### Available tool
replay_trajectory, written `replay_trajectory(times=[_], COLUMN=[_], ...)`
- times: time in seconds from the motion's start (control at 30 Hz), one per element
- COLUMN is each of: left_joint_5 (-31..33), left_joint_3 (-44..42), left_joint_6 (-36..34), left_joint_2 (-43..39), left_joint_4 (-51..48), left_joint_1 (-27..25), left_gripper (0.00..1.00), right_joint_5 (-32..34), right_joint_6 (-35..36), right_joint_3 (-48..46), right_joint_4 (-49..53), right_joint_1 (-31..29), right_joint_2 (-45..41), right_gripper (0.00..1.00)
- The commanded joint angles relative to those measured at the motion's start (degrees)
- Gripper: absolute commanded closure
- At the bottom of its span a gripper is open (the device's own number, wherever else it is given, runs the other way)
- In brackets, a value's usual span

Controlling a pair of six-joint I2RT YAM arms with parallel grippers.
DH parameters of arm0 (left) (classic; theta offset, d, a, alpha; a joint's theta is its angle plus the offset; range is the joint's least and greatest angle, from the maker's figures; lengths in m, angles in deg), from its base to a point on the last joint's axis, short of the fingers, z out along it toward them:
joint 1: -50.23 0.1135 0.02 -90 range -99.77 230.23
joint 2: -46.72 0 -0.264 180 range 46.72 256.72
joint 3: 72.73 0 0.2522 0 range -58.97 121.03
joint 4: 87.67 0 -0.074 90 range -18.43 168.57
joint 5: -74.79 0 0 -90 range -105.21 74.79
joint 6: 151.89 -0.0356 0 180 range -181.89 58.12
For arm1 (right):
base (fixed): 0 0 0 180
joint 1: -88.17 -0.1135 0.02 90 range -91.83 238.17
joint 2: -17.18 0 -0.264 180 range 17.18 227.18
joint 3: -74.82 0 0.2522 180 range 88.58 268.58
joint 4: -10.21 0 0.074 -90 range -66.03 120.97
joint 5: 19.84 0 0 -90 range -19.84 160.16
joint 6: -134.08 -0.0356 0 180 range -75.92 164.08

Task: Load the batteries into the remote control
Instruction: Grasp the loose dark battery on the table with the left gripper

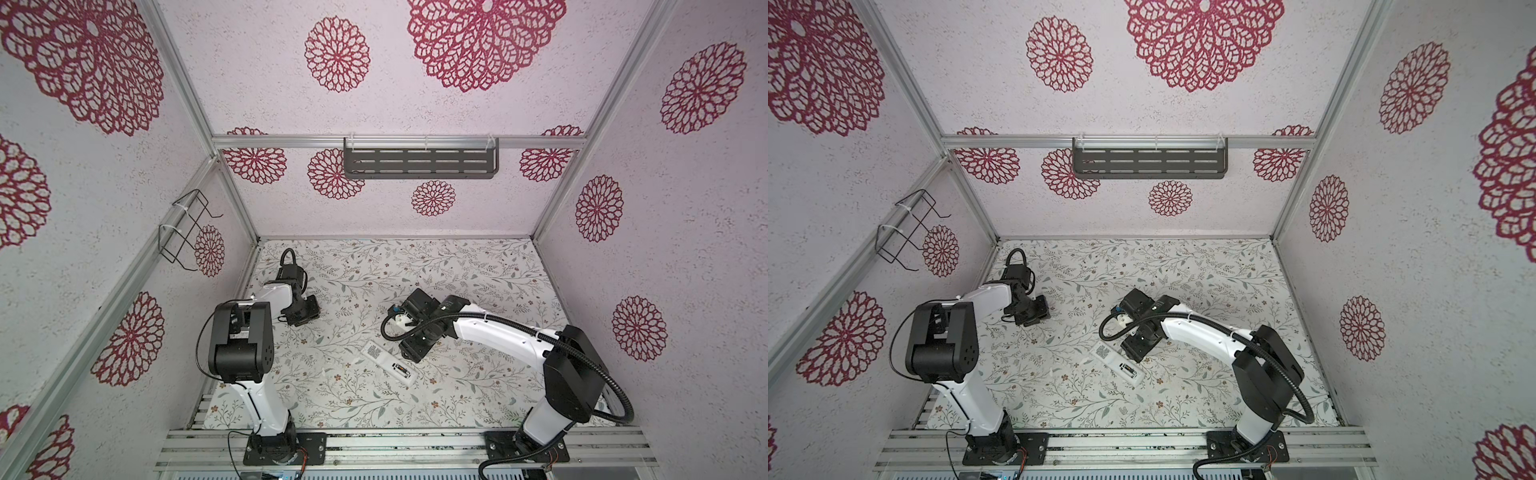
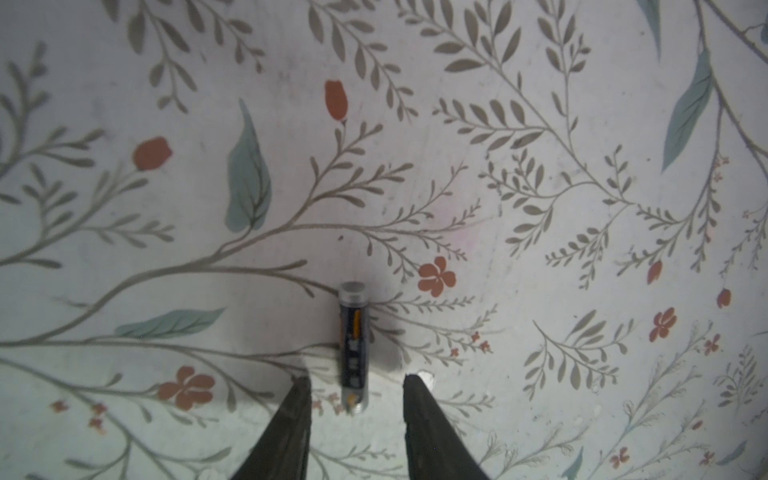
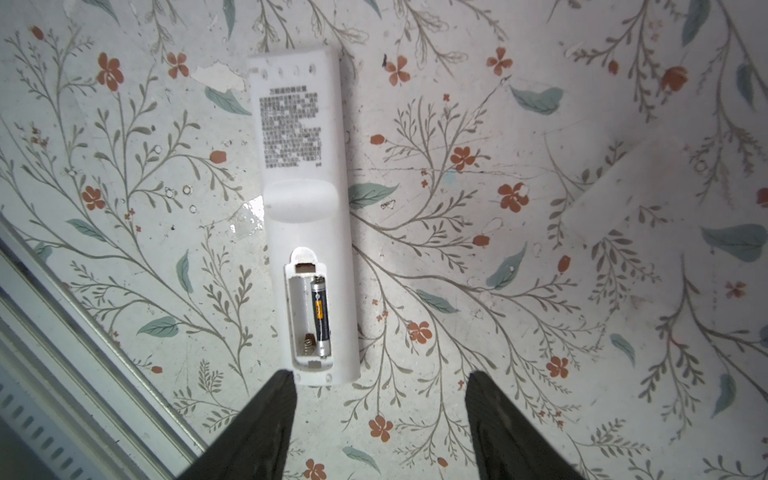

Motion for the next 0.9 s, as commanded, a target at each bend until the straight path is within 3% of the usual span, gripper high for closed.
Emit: replay_trajectory(times=[0.0,0.23,0.5,0.57,0.87], left_joint_5=[3.12,0.24,-2.22,-2.07,-0.52], left_joint_3=[1.29,2.61,7.03,8.65,8.94], left_joint_6=[-0.05,-2.12,-5.20,-5.31,-5.73], left_joint_2=[1.00,2.90,5.56,8.67,8.64], left_joint_4=[-2.43,-2.01,-3.01,-4.08,-5.18], left_joint_1=[-0.23,-0.55,-1.28,-1.34,-3.21], left_gripper=[0.64,0.76,0.80,0.82,0.88], right_joint_5=[0.52,1.15,0.88,1.01,1.27], right_joint_6=[-0.37,-1.41,-2.18,-2.23,-2.71], right_joint_3=[-0.77,-2.27,-3.15,-3.37,-4.75], right_joint_4=[0.44,-0.48,-1.44,-1.57,-2.38], right_joint_1=[0.34,0.41,0.34,0.35,0.65], right_joint_2=[-3.49,-4.63,-5.11,-5.36,-6.61], right_gripper=[0.31,0.31,0.31,0.31,0.32])
